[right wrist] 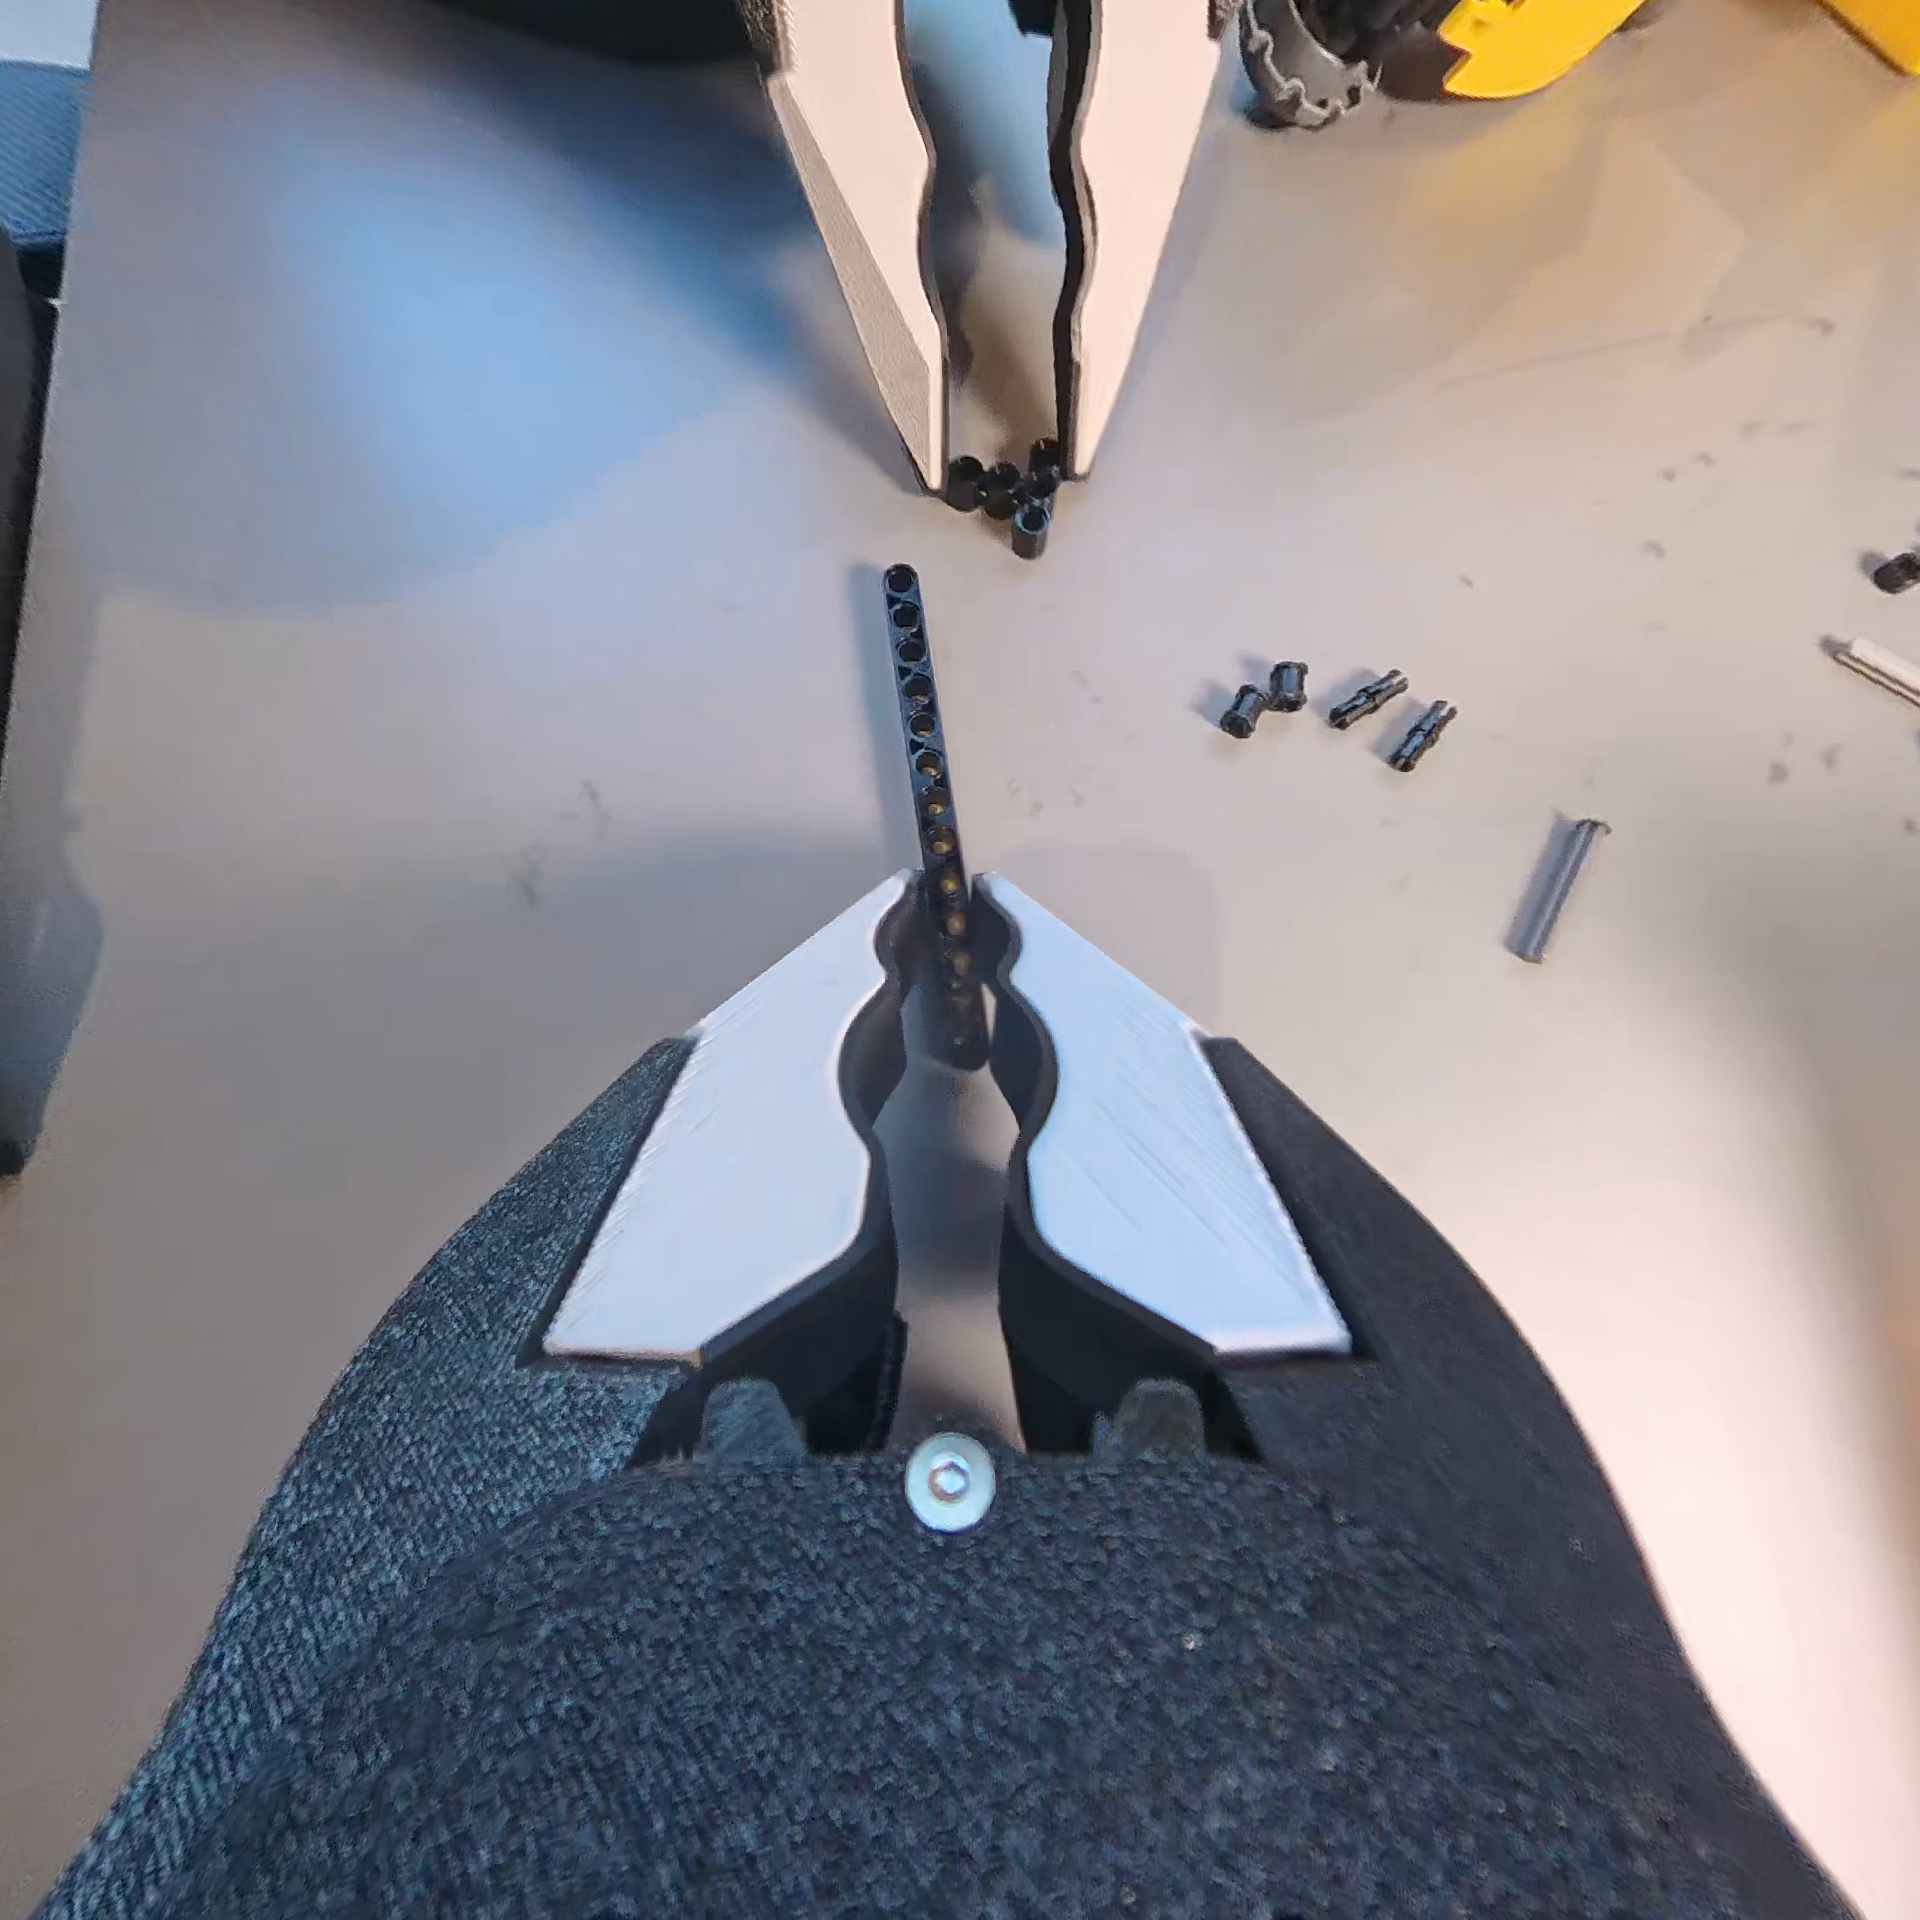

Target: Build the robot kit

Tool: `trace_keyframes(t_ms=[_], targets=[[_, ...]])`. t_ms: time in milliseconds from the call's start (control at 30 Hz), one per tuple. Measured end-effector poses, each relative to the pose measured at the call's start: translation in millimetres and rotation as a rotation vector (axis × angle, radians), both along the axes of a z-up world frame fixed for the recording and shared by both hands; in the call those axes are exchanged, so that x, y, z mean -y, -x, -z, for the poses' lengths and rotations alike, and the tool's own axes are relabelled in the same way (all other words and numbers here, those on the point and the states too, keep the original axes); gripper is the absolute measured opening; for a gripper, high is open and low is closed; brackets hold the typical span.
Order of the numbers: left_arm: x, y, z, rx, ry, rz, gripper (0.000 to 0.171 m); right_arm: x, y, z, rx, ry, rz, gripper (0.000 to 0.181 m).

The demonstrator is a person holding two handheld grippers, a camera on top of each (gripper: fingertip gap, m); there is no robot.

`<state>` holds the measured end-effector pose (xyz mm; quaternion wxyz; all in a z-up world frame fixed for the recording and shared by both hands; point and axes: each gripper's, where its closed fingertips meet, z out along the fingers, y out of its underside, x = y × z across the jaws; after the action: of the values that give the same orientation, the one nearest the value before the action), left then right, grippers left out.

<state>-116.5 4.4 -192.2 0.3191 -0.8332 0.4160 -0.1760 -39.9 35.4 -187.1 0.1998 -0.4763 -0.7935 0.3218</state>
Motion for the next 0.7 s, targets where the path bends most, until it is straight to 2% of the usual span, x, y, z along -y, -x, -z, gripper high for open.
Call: trace_keyframes(t_ms=[167, 267, 367, 467, 500, 533, 567, 633, 700], targets=[[-4, -9, 0, -0.002, -0.033, -0.008, 0.024, 9, -5, 0, 0.02, -0.027, -0.054, 0.007], [-6, -8, -11, 0.035, -0.063, -0.017, 0.04, 12, -13, 0, 0.036, -0.03, -0.064, 0.007], [-16, 12, -49, 0.121, -0.186, -0.096, 0.044, 10, -22, 1, 0.039, -0.034, -0.046, 0.007], [-28, 79, -100, 0.133, -0.399, -0.324, 0.047, 5, -29, 1, 0.027, -0.048, -0.015, 0.007], [-26, 103, -116, 0.148, -0.468, -0.402, 0.046, 3, -31, 2, 0.026, -0.047, -0.006, 0.008], [-21, 121, -133, 0.192, -0.531, -0.458, 0.038, 2, -33, 3, 0.031, -0.05, 0.001, 0.008], [-15, 137, -148, 0.238, -0.59, -0.511, 0.042, 1, -34, 3, 0.023, -0.045, 0.006, 0.007], [0, 156, -166, 0.272, -0.678, -0.551, 0.045, 0, -35, 3, 0.02, -0.042, 0.008, 0.007], [9, 170, -173, 0.274, -0.729, -0.587, 0.045, 0, -34, 4, 0.03, -0.048, -0.001, 0.007]])
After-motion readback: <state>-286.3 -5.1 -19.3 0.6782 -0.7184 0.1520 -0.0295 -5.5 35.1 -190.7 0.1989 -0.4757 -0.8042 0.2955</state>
